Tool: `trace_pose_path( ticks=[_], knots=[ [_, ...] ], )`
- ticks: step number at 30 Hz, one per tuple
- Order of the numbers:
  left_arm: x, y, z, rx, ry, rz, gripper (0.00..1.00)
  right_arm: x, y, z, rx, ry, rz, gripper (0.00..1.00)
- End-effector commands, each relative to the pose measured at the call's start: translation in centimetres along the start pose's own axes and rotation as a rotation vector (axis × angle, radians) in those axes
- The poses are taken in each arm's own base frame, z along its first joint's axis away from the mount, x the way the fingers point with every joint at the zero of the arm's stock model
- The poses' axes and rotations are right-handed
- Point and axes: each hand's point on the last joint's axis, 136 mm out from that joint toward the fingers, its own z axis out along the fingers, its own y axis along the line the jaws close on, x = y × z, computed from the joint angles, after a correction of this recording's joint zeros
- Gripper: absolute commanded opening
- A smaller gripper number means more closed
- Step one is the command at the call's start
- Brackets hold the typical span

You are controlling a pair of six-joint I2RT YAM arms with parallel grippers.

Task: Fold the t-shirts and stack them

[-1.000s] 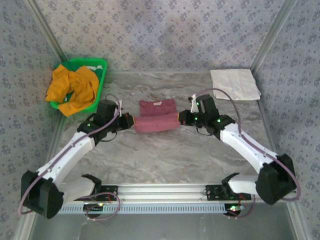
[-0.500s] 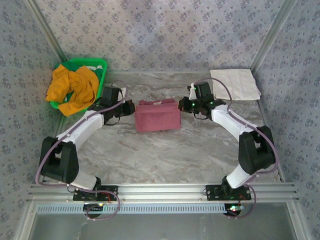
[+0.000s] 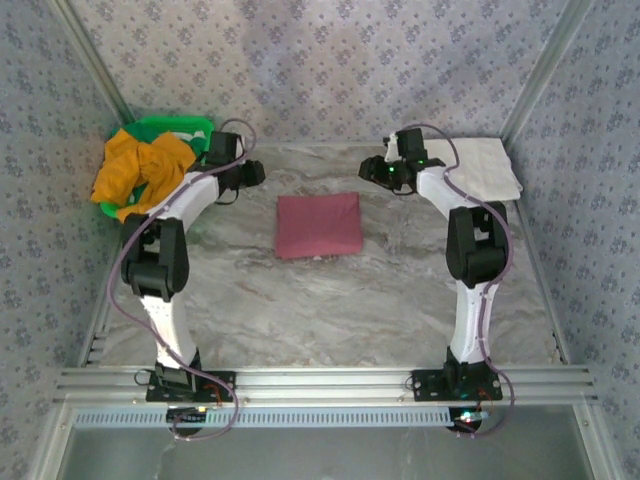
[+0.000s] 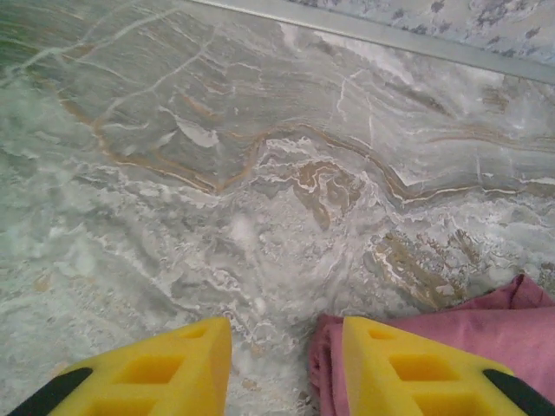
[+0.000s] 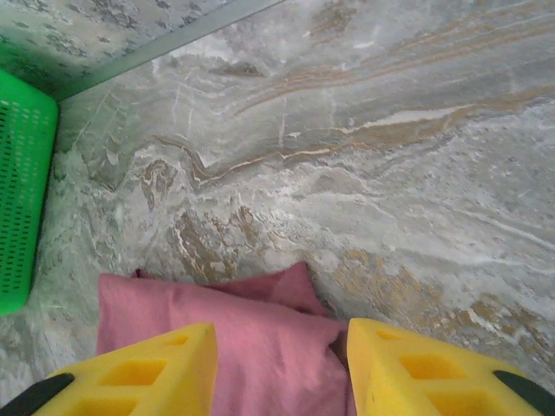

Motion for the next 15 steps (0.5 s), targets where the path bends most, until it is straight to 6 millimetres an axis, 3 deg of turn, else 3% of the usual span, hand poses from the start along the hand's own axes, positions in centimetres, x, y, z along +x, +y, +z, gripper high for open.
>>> trace_pose_path(
  ticks=[1, 4, 8, 15],
  knots=[
    [2.7, -3.5, -3.2, 0.05, -0.026, 0.013, 0.39, 2.9, 2.9, -2.7, -0.066, 0.046, -0.039, 0.39],
    [6.9, -6.2, -2.9, 0.142, 0.009, 0.025, 0.36, 7.4, 4.6, -2.4, -0.104, 0.112, -0.07, 0.24],
    [10.7, -8.4, -1.4, 0.219, 0.047, 0.05, 0.32, 11.3, 5.5, -0.5, -0.151, 0.175, -0.082, 0.13],
    [15.7, -7.0, 3.6, 0.188, 0.139, 0.034, 0.27, 14.6, 2.3, 4.3, -0.114, 0.26, 0.004, 0.09]
  ],
)
